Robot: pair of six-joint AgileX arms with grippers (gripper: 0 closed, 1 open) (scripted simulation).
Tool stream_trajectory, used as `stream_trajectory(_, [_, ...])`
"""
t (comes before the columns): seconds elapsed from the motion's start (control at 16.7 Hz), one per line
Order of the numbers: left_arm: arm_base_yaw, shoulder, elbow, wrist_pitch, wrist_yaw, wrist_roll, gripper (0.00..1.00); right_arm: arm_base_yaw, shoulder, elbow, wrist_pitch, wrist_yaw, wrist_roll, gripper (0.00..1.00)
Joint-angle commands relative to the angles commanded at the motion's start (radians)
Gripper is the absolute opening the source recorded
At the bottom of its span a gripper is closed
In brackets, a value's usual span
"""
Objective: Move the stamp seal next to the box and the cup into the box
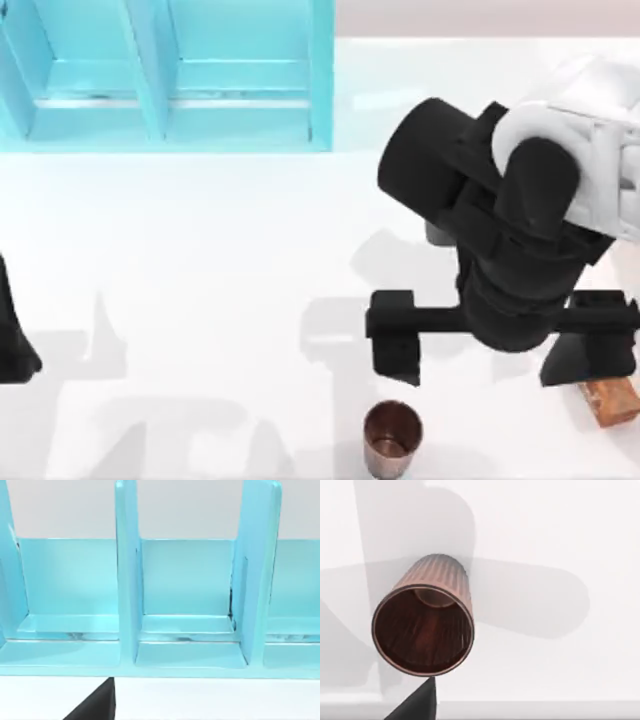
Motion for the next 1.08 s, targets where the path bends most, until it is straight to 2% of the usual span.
stream_trajectory(0.18, [0.000, 0.000, 0.000, 0.000, 0.000, 0.000, 1.00, 0.084, 0.073, 0.029, 0.035, -0.007, 0.084, 1.00])
stream_trajectory(0.54, [0.000, 0.000, 0.000, 0.000, 0.000, 0.000, 1.00, 0.088, 0.081, 0.015, 0.054, -0.008, 0.089, 1.00])
stream_trajectory(0.9, [0.000, 0.000, 0.000, 0.000, 0.000, 0.000, 1.00, 0.091, 0.146, -0.146, 0.292, -0.008, 0.092, 1.00])
stream_trajectory(1.08, [0.000, 0.000, 0.000, 0.000, 0.000, 0.000, 1.00, 0.093, 0.166, -0.193, 0.350, -0.008, 0.095, 1.00])
